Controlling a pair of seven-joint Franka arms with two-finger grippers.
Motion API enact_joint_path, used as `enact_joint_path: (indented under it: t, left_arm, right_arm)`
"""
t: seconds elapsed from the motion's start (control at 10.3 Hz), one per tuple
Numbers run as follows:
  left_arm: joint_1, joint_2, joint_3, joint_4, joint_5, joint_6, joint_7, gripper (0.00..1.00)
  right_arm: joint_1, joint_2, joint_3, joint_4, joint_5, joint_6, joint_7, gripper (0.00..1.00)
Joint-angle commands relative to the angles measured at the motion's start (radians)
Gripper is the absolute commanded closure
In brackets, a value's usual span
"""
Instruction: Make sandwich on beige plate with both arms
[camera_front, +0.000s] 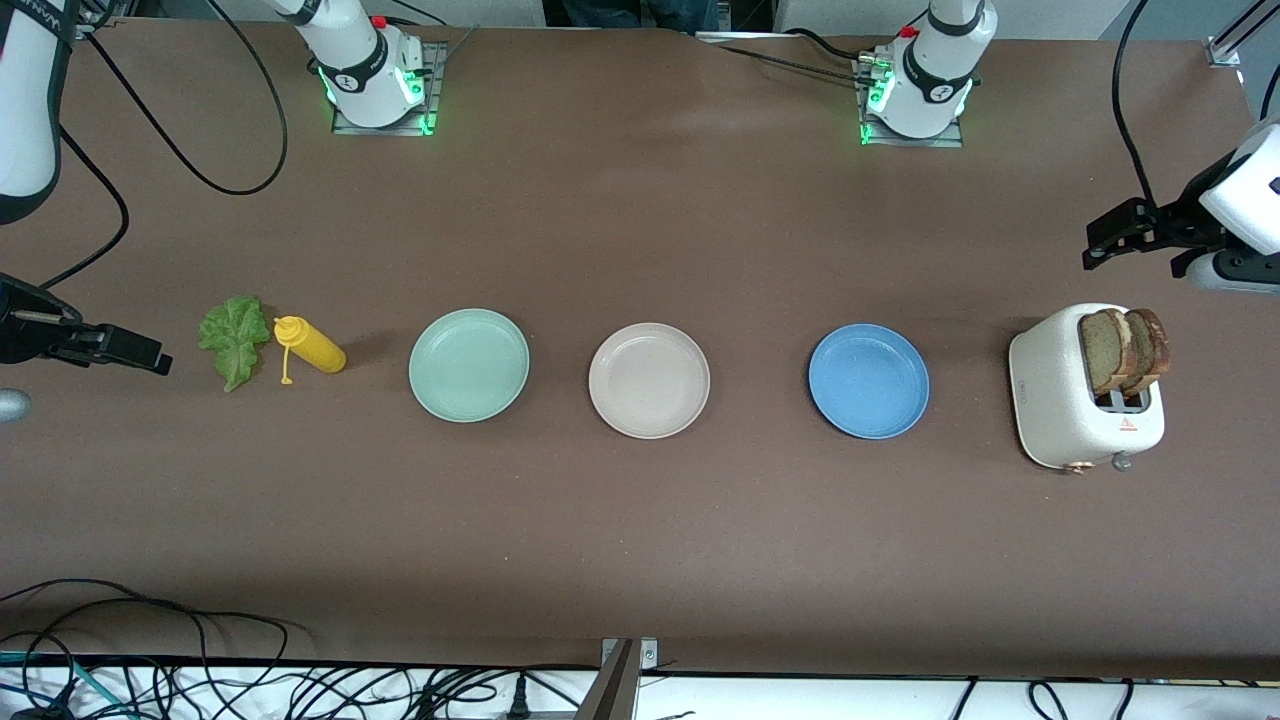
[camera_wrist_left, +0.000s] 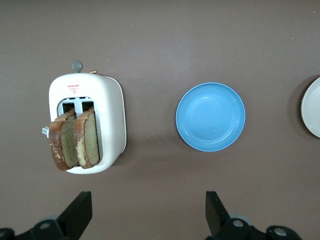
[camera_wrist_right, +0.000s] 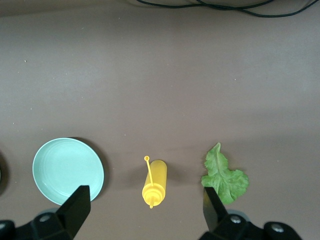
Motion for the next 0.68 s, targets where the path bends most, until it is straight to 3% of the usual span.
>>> enact_joint_path:
  t: [0.0,0.58]
  left_arm:
    - [0.005,0.007,-0.005,0.021,0.020,-0.018,0.013,0.00]
    - [0.004,0.007,-0.007,0.021,0.021,-0.018,0.013,0.00]
  right_arm:
    - [-0.003,-0.015,0.004,-0.010,-0.013,0.013,-0.007,0.00]
    - [-0.005,-0.015,0.004,-0.010,-0.007,0.016,-0.007,0.00]
